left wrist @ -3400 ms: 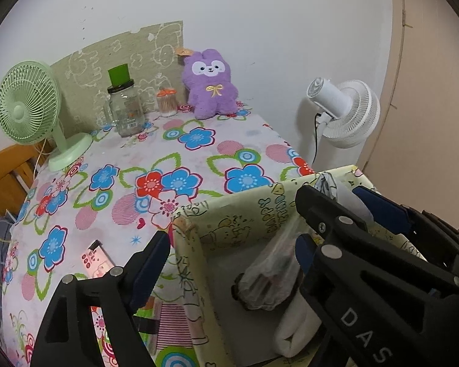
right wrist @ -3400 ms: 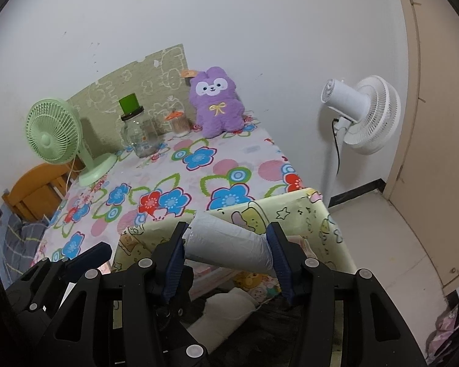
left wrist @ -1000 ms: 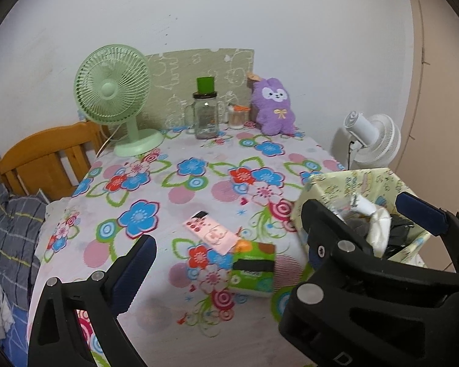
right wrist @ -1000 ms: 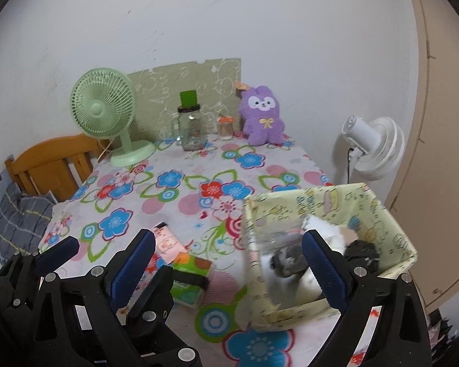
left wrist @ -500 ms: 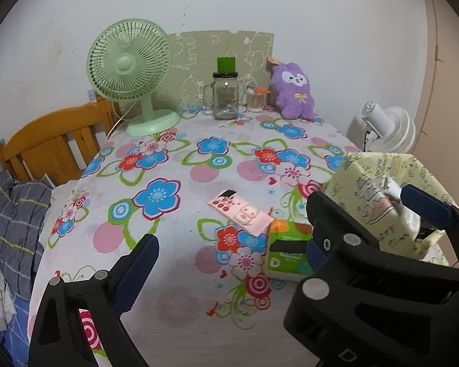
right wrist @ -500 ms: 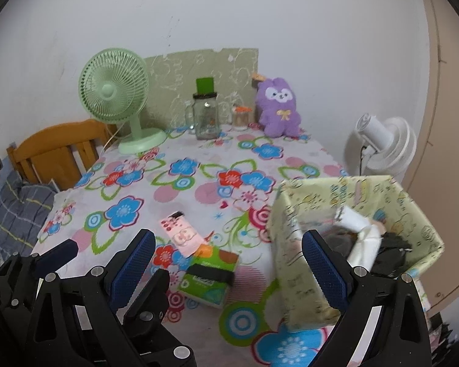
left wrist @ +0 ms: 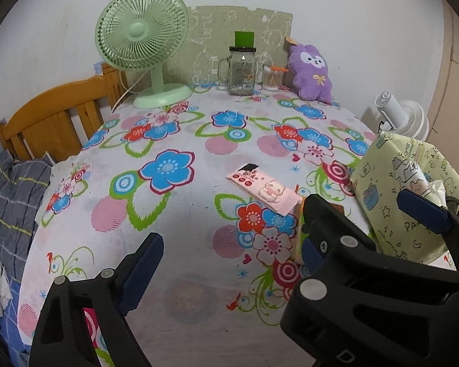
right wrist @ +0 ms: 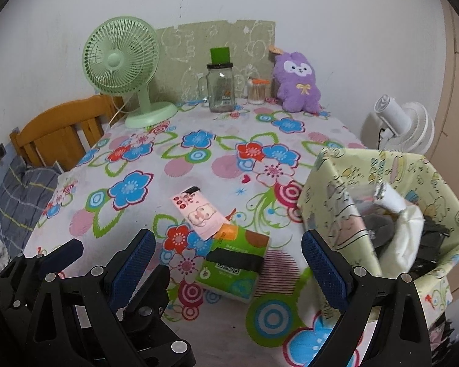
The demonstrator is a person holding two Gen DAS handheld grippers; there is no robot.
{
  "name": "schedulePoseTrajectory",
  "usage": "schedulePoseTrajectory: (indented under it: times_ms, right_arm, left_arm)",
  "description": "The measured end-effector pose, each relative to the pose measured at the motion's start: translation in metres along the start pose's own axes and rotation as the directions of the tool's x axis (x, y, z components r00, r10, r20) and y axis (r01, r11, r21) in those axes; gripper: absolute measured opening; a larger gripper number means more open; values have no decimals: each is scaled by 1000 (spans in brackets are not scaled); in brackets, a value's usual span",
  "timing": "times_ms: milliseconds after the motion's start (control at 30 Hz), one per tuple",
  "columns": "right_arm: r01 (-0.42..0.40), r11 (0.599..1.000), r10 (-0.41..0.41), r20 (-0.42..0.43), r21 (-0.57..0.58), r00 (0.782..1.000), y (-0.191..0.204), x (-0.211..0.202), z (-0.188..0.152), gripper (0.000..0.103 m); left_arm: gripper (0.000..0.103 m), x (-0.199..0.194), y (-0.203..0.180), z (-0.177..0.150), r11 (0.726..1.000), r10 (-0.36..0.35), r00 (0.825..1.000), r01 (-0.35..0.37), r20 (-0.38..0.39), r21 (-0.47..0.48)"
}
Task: Organize soft objects
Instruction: 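Grasp the green tissue pack with the right tool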
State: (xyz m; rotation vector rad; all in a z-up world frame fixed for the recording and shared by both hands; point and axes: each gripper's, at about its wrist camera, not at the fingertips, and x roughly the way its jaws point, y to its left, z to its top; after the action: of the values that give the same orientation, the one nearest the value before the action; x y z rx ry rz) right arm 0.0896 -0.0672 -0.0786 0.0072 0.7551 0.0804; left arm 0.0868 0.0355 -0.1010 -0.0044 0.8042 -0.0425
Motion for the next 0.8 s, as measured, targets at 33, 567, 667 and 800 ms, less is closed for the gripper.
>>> schedulePoseTrajectory:
  times_ms: [33, 567, 667, 800]
  right_arm:
    - [6, 1000, -6, -2, -4, 1000, 1, 2, -1, 98]
    - [27, 999, -29, -80, -20, 996, 11, 36, -9, 87]
    - [43, 999, -44, -113, -7, 993, 9, 46, -12, 86]
    - [71, 997, -68, -150, 15, 986, 4, 57, -15, 81]
  left_arm:
    - [92, 2, 0, -1, 1000, 0, 1000, 0, -5, -1]
    - [89, 31, 10, -8, 1000, 7, 998, -7, -64, -6]
    - [89, 39, 8, -10, 1000, 9, 997, -9, -78, 4]
    - [88, 46, 5, -10, 1000, 9, 996, -7, -92, 18]
